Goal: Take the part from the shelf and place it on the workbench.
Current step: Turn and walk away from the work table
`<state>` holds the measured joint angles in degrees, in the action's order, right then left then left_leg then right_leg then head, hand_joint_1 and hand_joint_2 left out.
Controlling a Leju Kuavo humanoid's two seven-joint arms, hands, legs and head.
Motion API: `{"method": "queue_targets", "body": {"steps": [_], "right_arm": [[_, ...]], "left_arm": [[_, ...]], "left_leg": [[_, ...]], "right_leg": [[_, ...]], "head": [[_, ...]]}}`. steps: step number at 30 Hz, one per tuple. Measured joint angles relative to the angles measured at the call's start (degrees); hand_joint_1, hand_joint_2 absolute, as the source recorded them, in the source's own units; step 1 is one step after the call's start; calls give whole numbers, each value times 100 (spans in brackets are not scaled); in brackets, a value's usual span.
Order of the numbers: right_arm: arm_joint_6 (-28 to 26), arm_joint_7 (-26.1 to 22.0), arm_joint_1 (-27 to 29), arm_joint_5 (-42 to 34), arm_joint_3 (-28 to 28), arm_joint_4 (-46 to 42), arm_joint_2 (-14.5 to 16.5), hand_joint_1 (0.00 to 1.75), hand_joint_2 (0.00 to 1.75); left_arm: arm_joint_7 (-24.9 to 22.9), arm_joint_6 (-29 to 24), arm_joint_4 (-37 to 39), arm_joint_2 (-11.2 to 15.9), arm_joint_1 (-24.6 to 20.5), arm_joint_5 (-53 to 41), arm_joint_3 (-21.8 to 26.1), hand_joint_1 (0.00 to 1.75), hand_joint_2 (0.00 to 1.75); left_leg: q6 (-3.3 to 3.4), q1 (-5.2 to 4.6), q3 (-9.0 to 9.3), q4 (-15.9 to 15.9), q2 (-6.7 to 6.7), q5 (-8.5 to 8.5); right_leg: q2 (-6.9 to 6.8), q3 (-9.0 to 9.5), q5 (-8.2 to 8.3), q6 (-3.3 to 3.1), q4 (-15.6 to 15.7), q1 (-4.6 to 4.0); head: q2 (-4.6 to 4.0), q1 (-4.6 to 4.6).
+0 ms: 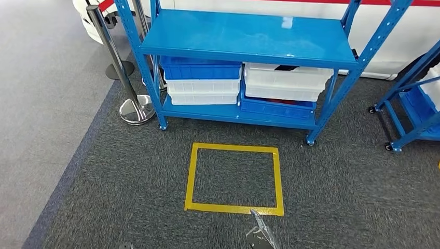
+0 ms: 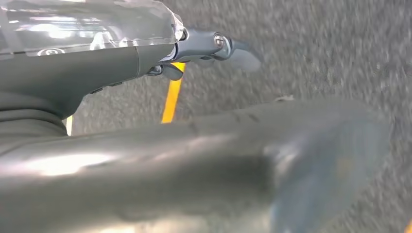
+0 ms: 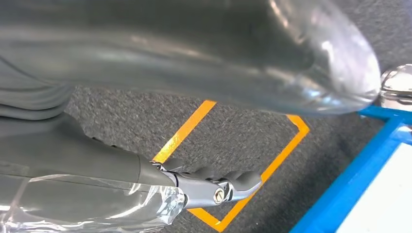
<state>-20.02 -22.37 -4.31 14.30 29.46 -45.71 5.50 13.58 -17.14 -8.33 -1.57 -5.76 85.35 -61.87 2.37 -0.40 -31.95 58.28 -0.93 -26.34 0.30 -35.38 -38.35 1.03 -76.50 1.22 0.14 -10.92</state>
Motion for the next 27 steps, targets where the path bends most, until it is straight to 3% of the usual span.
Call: {"method": "queue_targets", "body": {"steps": [1,2,3,6,7,9,10,11,12,13,14,16,17,18,19,20,22,25,27], "right_arm": [[-2,-11,20,-1,-2,21,-6,0,0],[-3,-22,32,-2,-4,40,-11,0,0],[-3,-32,39,-2,-5,58,-15,0,0],[2,-45,77,-11,-8,140,-41,0,0],[5,-50,88,-15,-10,163,-49,0,0],[8,-66,53,-15,-16,178,-39,0,0],[7,-77,21,-12,-20,180,-28,0,0],[5,-85,-13,-9,-23,184,-16,0,0],[5,-91,-31,-9,-25,190,-4,0,0],[4,-96,-37,-9,-27,198,-3,0,0],[2,-98,-35,-8,-28,209,-2,0,0],[-2,-101,-22,-8,-30,230,-2,0,0],[-2,-102,-17,-8,-32,236,-2,0,0],[0,-103,-12,-9,-34,239,-1,0,0],[7,-104,-6,-10,-38,239,1,0,0],[15,-103,-1,-11,-42,239,2,0,0],[28,-95,-6,-16,-52,223,13,0,0],[39,-88,-114,-26,-80,135,66,0,0],[62,-100,-185,-45,-108,103,93,0,0]], "left_arm": [[-8,-4,-1,-8,15,-1,-5,0,0],[-12,-8,-2,-16,26,-2,-9,0,0],[-15,-13,-2,-25,31,-2,-13,0,0],[-28,-30,-3,-48,43,-3,-18,0,0],[-36,-36,-7,-54,40,-3,-19,0,0],[-48,-48,-14,-54,-3,-4,-20,0,0],[-45,-53,-17,-50,-29,-4,-20,0,0],[-43,-57,-18,-46,-54,-4,-20,0,0],[-40,-61,-19,-42,-72,-4,-20,0,0],[-37,-62,-19,-44,-78,-4,-20,0,0],[-37,-61,-19,-44,-73,-5,-21,0,0],[-37,-25,-19,-45,-48,-9,-22,0,0],[-36,12,-19,-46,-38,-11,-22,0,0],[-33,53,-19,-48,-34,-14,-23,0,0],[-29,88,-19,-48,-33,-16,-23,0,0],[-25,111,-19,-48,-32,-19,-25,0,0],[-15,128,-22,-48,-48,-42,-27,0,0],[4,109,-30,-46,-154,-95,-30,0,0],[12,88,-30,-43,-222,-102,-30,0,0]], "left_leg": [[-2,0,156,-7,-27,-121],[-8,1,314,-15,-50,-241],[-15,1,471,-25,-63,-367],[-63,-14,913,-73,-112,-762],[-90,-23,1078,-99,-130,-856],[-157,-42,1198,90,-136,-761],[-192,-42,1108,404,-109,-568],[-228,-36,884,810,-75,-382],[-260,-21,626,1205,-41,-309],[-299,2,364,1484,-11,-384],[-339,27,136,1608,0,-631],[-407,78,-193,1523,16,-1269],[-424,97,-290,1343,26,-1446],[-428,109,-336,1074,38,-1390],[-413,115,-344,738,54,-1058],[-392,111,-326,431,70,-616],[-332,96,-271,115,93,73],[-226,86,-219,102,88,235],[-147,100,-179,21,88,239]], "right_leg": [[0,-219,-257,-2,53,-4],[0,-393,-354,-21,201,-14],[0,-532,-197,-54,444,-31],[27,-728,1407,-161,1352,-123],[48,-700,1729,-179,1494,-146],[79,-478,1682,-219,1551,-140],[77,-312,1601,-247,1614,-123],[69,-134,1524,-275,1684,-105],[60,39,1457,-289,1754,-89],[51,194,1378,-300,1805,-84],[51,330,1308,-304,1843,-77],[72,579,1158,-291,1891,-60],[86,693,1078,-281,1903,-50],[94,797,996,-267,1910,-43],[93,886,916,-252,1913,-38],[92,967,833,-230,1904,-45],[90,1069,681,-167,1884,-65],[80,1133,546,-58,1857,-64],[50,988,369,-22,1554,-55]], "head": [[0,1],[0,1],[0,1],[0,3],[0,4],[1,3],[1,3],[2,2],[2,2],[1,2],[1,1],[0,1],[0,0],[-1,0],[-1,0],[-1,-1],[-1,1],[-1,3],[-1,4]]}}
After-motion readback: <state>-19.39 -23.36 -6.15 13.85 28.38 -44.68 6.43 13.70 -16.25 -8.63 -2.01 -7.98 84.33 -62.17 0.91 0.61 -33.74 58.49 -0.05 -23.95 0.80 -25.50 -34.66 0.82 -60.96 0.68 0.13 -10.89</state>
